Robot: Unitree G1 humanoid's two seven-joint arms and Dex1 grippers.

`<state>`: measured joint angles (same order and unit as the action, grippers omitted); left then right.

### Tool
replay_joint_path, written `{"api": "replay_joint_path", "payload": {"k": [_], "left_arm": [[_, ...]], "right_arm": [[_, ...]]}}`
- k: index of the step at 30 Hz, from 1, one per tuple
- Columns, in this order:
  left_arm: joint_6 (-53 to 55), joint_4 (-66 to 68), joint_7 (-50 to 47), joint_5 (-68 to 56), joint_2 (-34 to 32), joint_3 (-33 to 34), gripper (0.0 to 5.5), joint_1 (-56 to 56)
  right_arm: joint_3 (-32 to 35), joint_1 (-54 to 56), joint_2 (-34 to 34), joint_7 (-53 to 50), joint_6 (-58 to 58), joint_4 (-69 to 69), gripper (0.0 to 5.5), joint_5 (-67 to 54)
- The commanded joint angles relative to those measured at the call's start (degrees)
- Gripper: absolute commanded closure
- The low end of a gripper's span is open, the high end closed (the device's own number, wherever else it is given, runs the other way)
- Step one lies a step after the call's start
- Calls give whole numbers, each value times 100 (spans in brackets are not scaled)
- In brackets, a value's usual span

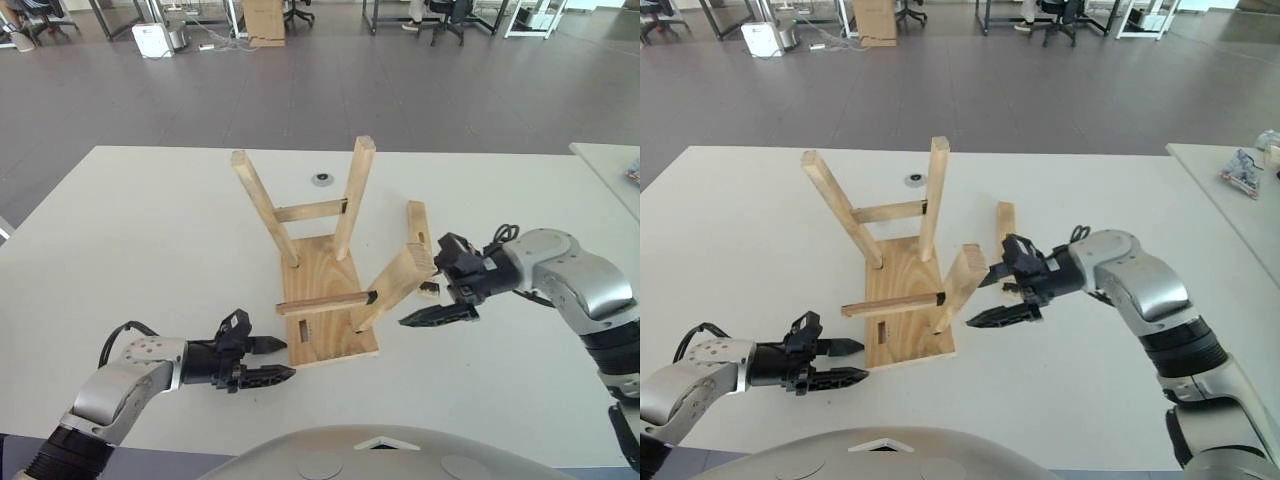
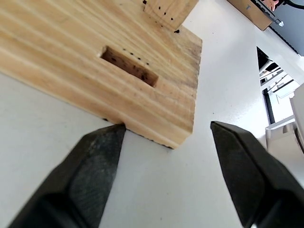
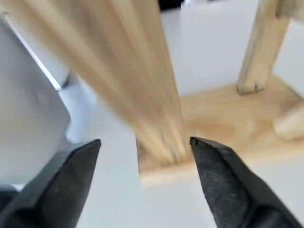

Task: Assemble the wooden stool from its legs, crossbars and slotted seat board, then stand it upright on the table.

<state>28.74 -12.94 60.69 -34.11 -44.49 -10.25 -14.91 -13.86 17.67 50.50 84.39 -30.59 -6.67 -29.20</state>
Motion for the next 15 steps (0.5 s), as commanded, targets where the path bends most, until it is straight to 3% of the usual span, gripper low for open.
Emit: {"api": "replay_joint_path", "payload": {"k": [1,7,15], "left_arm": [[62,637,-303,534,53,-194,218,-437],[-259,1147,-263,556,212,-180,218,-538],[-577,1668,-68,750,223,-278,218,-354]], "right_arm": [[27,82,399,85,566,699,193,669],[643,913,-782,-2917,-402,1626,193,1533],[1453,679,-2750,-5864,-1869,1978,193,1631]]}}
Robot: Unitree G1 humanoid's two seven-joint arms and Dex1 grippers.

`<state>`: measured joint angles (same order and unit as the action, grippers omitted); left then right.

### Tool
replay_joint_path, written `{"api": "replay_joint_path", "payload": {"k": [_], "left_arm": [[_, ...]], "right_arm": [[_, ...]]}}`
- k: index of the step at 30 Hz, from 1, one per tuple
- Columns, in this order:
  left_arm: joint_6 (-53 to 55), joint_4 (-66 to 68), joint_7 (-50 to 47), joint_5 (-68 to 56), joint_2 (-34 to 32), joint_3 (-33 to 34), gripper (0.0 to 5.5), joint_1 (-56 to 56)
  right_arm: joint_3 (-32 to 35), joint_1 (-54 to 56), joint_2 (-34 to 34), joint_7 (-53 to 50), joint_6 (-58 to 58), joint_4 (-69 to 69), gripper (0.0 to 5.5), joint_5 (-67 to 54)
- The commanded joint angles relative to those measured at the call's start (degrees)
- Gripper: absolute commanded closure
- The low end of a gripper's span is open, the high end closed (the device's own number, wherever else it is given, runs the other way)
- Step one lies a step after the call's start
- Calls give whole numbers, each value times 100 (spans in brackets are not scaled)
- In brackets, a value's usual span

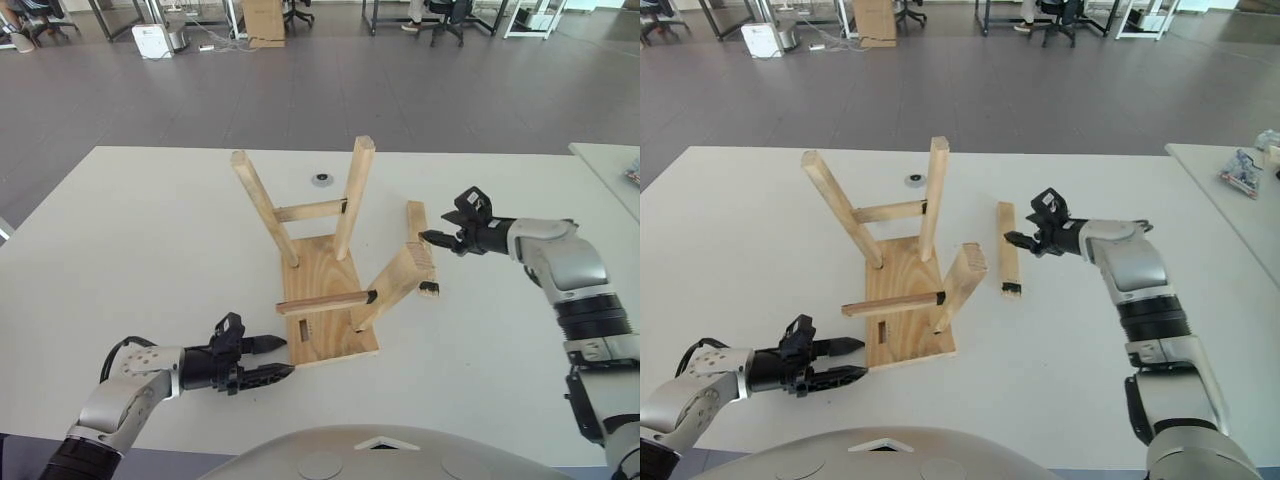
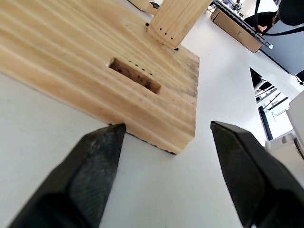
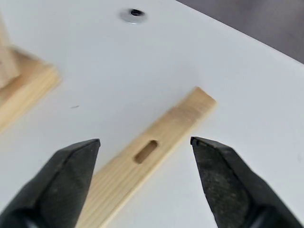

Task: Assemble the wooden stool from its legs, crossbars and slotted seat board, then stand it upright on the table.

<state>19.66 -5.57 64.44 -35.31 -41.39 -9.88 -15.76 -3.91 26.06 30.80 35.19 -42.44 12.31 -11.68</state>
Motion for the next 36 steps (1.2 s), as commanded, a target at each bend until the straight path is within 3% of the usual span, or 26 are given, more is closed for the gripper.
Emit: {"api": "replay_joint_path", "payload": {"k": [1,4,7,9,15,22,26,31,36], "left_arm": [[275,1014,-433,898,-71,-345,218,-245],[106,1235,-419,973,-48,-429,218,-194],[131,1193,-558,973,57,-553,218,-139],[246,1058,-690,959,145,-634,218,-90],[659,562,-1106,548,225,-456,218,-156],[1107,168,-1303,395,77,-101,218,-201],[1361,14,-1578,72,105,538,218,-47],[899,1944,-1766,150,-1218,2565,218,1768],[2291,1184,-1651,-1398,-1384,3042,218,4594]], "right_arm": [[623,-186,-1024,-1200,-916,49,193,-198],[924,-248,-1451,-1713,-1192,109,193,-257],[991,-337,-1584,-1942,-1349,19,131,-222],[806,-477,-1590,-2060,-1502,-141,131,-97],[84,-944,-879,-1660,-1018,298,243,456],[529,-635,-937,-1717,-715,584,338,267],[975,-179,-788,-1347,469,339,339,26],[1499,1007,-396,-437,830,-695,339,-818],[2034,1915,-168,251,1,-1405,339,-2289]]}}
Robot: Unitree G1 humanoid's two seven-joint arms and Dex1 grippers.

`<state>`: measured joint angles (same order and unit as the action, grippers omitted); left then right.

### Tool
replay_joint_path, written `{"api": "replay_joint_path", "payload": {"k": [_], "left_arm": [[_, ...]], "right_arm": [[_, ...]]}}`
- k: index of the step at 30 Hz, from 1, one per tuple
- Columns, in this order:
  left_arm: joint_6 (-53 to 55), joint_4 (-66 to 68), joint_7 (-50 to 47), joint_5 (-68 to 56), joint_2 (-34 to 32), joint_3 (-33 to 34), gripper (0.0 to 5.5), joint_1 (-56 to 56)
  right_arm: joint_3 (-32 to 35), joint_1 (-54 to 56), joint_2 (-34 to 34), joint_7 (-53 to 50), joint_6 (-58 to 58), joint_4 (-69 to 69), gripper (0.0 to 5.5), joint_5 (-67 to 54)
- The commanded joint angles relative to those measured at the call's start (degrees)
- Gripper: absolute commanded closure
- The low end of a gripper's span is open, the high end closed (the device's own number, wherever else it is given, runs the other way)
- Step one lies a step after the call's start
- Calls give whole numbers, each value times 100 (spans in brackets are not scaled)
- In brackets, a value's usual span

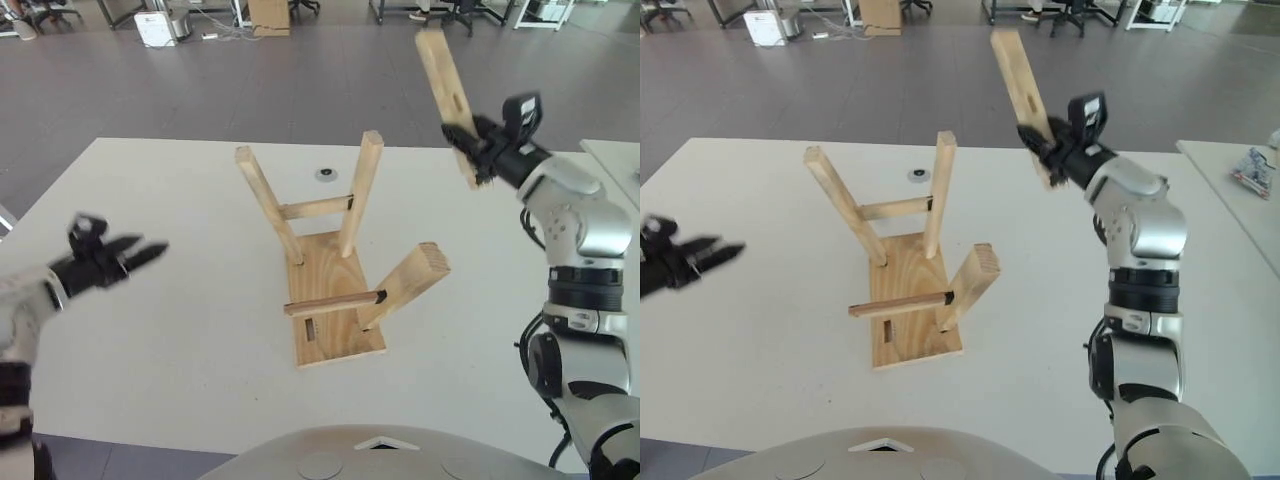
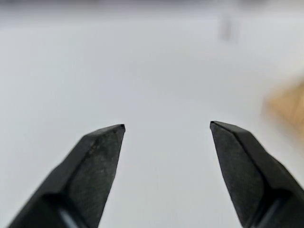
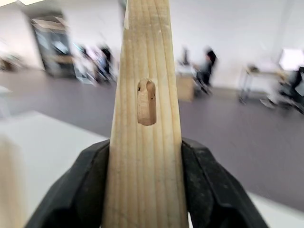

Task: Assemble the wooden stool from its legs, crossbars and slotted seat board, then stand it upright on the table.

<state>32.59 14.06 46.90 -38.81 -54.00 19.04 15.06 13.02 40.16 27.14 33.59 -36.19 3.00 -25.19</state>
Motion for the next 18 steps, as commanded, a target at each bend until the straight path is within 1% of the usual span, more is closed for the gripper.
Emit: {"api": "replay_joint_path", "payload": {"k": [1,3,6,8,12,15,18], "left_arm": [[1349,-1029,88,-1514,-60,207,218,1975],[1897,-1329,62,-2381,153,252,218,2761],[2435,-1452,-193,-3297,531,231,218,3479],[2504,-1515,-258,-3428,800,66,218,3708],[2427,-1344,-352,-3263,1301,-247,218,4068],[2603,-1165,-485,-3414,1526,-243,218,4220],[2808,-1072,-603,-3632,1651,-170,218,4253]], "right_arm": [[461,669,199,535,-899,-644,339,-1405],[625,937,219,800,-1512,-1017,339,-2427],[581,1019,306,1015,-1996,-1213,340,-3173],[467,941,257,1052,-2141,-1311,340,-3447],[80,692,151,1284,-2308,-1371,340,-3687],[-48,693,235,1449,-2422,-1358,340,-3852],[-345,671,267,1575,-2383,-1357,340,-3691]]}}
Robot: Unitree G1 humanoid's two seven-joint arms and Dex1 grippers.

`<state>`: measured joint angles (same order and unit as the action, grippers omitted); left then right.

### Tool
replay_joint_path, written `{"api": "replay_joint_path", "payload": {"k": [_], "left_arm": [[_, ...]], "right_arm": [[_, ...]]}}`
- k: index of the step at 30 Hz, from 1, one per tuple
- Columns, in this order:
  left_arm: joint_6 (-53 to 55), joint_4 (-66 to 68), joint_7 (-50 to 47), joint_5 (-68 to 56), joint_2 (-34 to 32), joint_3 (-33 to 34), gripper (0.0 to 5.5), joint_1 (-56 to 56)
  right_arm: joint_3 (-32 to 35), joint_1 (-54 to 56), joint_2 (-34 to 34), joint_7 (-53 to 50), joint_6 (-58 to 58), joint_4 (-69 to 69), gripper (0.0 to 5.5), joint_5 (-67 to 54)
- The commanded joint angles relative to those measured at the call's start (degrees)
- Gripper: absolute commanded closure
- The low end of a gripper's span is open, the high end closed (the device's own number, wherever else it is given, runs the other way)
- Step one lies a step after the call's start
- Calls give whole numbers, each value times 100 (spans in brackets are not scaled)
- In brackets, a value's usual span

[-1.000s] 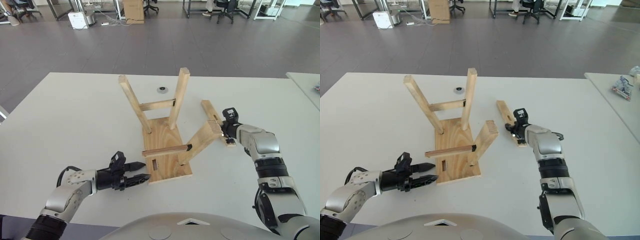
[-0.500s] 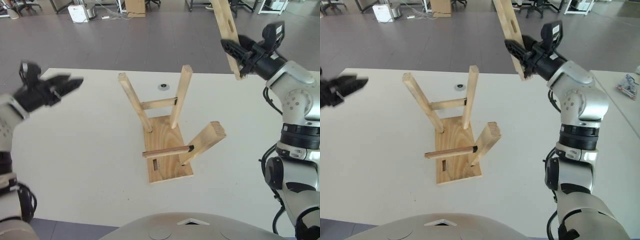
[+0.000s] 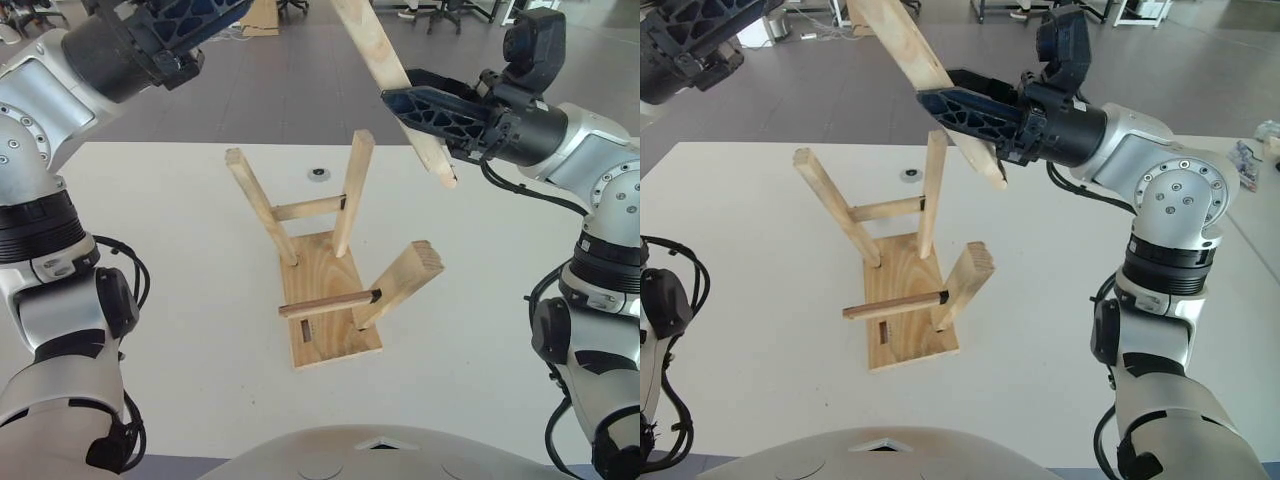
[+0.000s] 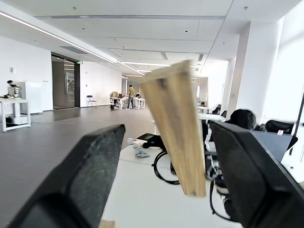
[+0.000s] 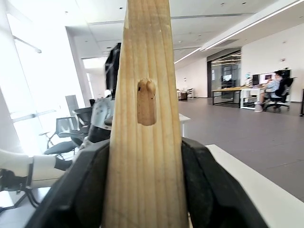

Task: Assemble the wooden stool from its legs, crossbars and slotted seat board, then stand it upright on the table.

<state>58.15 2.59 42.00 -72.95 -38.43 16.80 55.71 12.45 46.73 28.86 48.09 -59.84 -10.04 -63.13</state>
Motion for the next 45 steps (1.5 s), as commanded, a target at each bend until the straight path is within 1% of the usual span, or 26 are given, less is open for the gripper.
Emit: {"api": "replay_joint_path", "payload": {"k": [1,7,13,15,20,23,24,25,26,28,29,33,36,38,40,43,44,45], "left_arm": [[340,101,-131,-289,114,68,218,173],[811,110,-311,-881,280,184,218,129],[900,110,-523,-1070,314,238,315,36],[930,70,-586,-1140,309,253,338,11],[945,145,-502,-1070,307,226,340,-49],[934,252,-444,-995,272,264,340,-66],[924,284,-448,-981,251,291,340,-62],[897,306,-433,-936,211,323,341,-68],[852,333,-395,-862,123,374,342,-74],[801,452,-243,-681,-256,539,343,-76],[825,541,-133,-572,-527,643,344,-94],[958,567,700,-106,-1555,732,345,-426],[818,488,1299,225,-2049,814,345,-783],[583,319,1767,542,-2359,950,345,-1306],[353,20,2111,785,-2399,1073,345,-2005],[-133,-684,2598,1111,-2199,1108,346,-3055],[-206,-850,2713,1114,-2144,1170,346,-3314],[-303,-1019,2834,1145,-2109,1207,346,-3549]], "right_arm": [[-360,7,76,144,-31,-73,340,99],[-572,95,-13,121,-14,-35,340,70],[-606,93,-31,41,-53,-83,340,-19],[-593,25,-15,12,-88,-126,340,-65],[-573,-12,-76,-162,-141,-213,340,-214],[-652,40,-110,-451,82,-107,340,143],[-686,29,-48,-355,94,-110,295,178],[-664,27,-33,-340,81,-93,280,167],[-603,27,-37,-400,207,-52,258,280],[-427,48,5,-604,490,196,223,588],[-319,17,97,-616,557,287,215,649],[325,-512,560,-603,650,192,214,656],[776,-1031,765,-678,804,124,214,699],[1108,-1510,862,-769,869,-21,214,715],[1418,-1920,970,-840,898,-128,214,701],[1689,-2311,1042,-934,902,-226,214,635],[1741,-2542,1009,-997,857,-290,214,623],[1551,-3048,1012,-924,916,-478,214,864]]}}
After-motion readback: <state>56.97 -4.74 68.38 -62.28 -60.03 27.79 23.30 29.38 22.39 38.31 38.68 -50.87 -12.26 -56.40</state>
